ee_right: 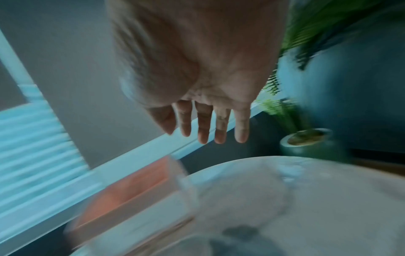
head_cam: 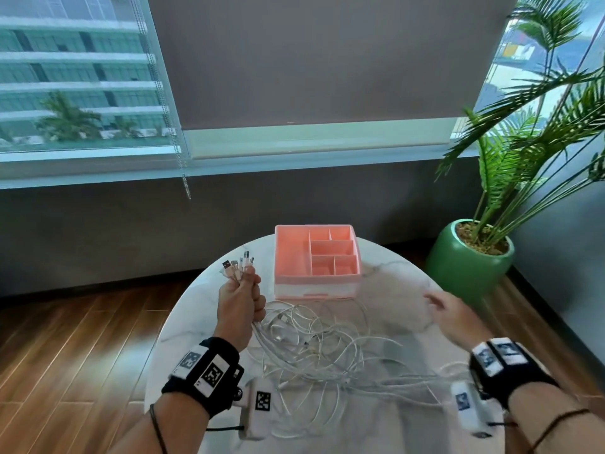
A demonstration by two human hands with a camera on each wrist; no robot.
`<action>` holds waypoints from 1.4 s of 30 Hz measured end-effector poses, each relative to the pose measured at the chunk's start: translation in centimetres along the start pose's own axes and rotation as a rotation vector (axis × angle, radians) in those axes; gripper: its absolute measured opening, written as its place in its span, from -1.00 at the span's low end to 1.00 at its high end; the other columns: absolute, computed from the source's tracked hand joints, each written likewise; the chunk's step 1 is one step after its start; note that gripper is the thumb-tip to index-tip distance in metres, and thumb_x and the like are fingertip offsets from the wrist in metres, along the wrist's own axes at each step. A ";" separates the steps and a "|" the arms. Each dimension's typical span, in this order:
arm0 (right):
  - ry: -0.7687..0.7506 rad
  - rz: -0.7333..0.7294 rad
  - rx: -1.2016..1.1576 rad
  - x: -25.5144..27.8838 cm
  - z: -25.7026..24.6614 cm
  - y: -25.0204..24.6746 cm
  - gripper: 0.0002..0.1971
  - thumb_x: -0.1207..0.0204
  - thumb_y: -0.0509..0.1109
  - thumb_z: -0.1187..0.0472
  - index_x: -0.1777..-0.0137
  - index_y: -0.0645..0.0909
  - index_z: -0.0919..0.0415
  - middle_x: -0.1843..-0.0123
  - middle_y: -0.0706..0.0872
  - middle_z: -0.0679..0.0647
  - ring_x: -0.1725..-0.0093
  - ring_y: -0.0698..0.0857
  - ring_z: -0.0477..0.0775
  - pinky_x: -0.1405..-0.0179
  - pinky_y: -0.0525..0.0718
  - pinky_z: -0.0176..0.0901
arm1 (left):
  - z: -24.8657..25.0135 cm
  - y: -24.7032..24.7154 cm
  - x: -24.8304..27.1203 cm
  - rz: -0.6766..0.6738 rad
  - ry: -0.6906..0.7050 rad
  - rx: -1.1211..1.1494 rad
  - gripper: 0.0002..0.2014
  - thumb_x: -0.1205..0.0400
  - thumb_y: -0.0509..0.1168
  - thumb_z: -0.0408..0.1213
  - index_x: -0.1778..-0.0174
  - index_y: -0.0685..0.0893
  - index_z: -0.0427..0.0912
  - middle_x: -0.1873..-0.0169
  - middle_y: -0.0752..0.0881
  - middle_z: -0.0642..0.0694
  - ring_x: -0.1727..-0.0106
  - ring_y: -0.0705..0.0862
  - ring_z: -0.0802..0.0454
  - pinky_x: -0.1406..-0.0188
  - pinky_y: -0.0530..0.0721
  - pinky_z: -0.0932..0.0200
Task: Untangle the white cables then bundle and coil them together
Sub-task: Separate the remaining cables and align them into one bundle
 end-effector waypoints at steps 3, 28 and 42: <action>-0.294 -0.193 -0.117 3.1 -10.3 5.4 -0.51 -0.63 0.41 -0.03 -0.51 0.52 0.12 -0.38 0.64 -0.06 -0.32 0.63 -0.07 -0.32 0.52 -0.17 | 0.4 1.0 0.4 -0.029 0.004 0.029 -0.66 -0.82 0.17 -0.09 0.28 0.47 -0.10 0.57 0.24 0.06 0.62 0.15 0.17 0.69 0.14 0.35; -0.454 -0.587 -0.183 7.2 -20.1 13.0 -0.49 -0.51 0.49 -0.11 -0.42 0.49 -0.04 -0.21 0.64 -0.15 -0.20 0.64 -0.14 -0.26 0.68 -0.08 | 0.1 0.0 0.9 -0.129 0.009 0.063 -0.61 -0.83 0.11 -0.25 0.37 0.32 -0.10 0.51 0.23 -0.02 0.57 0.18 0.11 0.67 0.22 0.27; -0.536 -0.417 -0.285 5.8 -24.4 7.8 -0.49 -0.64 0.34 0.04 -0.57 0.35 -0.12 -0.51 0.49 -0.17 -0.42 0.52 -0.19 -0.45 0.58 0.07 | 0.9 1.8 1.3 -0.164 0.059 -0.030 -0.60 -0.84 0.11 -0.16 0.35 0.38 -0.15 0.53 0.26 -0.04 0.57 0.25 0.08 0.58 0.26 0.23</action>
Point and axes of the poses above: each hand's wrist, its own x-axis away from the middle knuckle, its own y-axis out of the palm, z = x × y, the point moved 4 cm from there along -x, towards the middle knuckle
